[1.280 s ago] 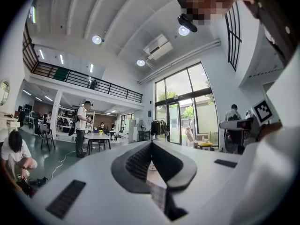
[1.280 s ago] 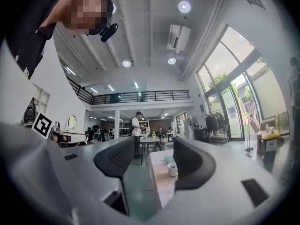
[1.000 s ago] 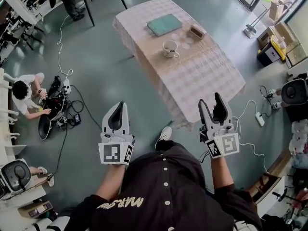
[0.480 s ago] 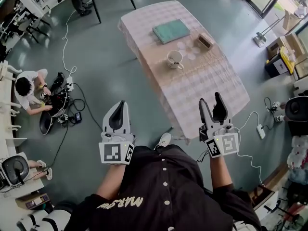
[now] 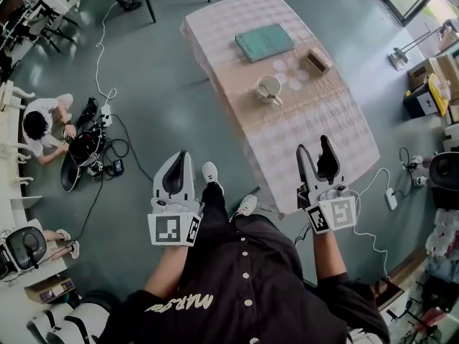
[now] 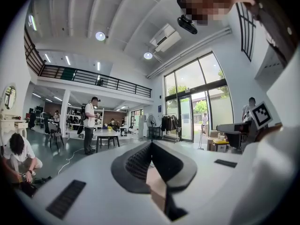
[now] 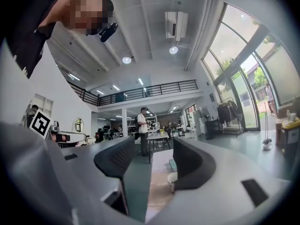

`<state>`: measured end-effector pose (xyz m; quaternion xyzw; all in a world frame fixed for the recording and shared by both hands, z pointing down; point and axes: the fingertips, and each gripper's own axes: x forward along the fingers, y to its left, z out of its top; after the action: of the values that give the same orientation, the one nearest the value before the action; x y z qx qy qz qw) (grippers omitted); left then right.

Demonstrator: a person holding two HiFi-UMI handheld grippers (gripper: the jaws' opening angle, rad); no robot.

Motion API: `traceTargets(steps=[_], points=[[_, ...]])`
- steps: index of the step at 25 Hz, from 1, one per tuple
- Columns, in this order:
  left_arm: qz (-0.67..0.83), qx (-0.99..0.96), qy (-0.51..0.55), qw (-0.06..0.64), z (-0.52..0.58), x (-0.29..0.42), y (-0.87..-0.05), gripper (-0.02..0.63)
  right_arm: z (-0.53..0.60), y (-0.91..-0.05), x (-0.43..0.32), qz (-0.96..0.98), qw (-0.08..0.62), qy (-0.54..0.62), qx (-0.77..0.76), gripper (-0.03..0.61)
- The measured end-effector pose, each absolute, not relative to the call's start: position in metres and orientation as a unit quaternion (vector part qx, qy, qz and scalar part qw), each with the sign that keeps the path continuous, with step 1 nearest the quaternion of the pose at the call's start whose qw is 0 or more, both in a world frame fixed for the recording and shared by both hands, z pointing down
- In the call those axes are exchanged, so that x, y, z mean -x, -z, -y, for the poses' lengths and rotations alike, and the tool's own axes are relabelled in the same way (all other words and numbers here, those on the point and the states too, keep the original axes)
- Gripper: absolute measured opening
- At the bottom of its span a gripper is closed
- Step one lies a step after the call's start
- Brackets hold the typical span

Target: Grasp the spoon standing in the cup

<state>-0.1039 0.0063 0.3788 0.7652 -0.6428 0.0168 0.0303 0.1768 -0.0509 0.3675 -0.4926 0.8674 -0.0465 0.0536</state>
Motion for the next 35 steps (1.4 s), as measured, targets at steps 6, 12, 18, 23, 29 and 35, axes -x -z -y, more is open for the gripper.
traceTargets(steps=[6,12,18,23,29,35], points=[[0.63,-0.776,-0.01,0.029,0.039,0.113,-0.382,0.009,0.088,-0.37,-0.165,-0.863,0.053,0.046,0.5,0.242],[0.61,-0.792,0.002,0.015,0.095,0.134,-0.369,0.009,0.134,-0.357,-0.146,-0.853,0.06,0.031,0.517,0.241],[0.601,-0.799,0.014,0.001,0.152,0.163,-0.355,0.009,0.182,-0.341,-0.119,-0.847,0.065,0.015,0.527,0.241],[0.593,-0.805,0.017,0.004,0.188,0.181,-0.352,0.009,0.213,-0.34,-0.103,-0.84,0.063,0.018,0.538,0.242],[0.567,-0.823,0.014,0.014,0.221,0.202,-0.355,0.009,0.238,-0.341,-0.088,-0.823,0.047,0.015,0.566,0.242],[0.545,-0.838,-0.008,0.036,0.239,0.197,-0.381,0.009,0.246,-0.378,-0.09,-0.83,-0.025,0.018,0.557,0.255]])
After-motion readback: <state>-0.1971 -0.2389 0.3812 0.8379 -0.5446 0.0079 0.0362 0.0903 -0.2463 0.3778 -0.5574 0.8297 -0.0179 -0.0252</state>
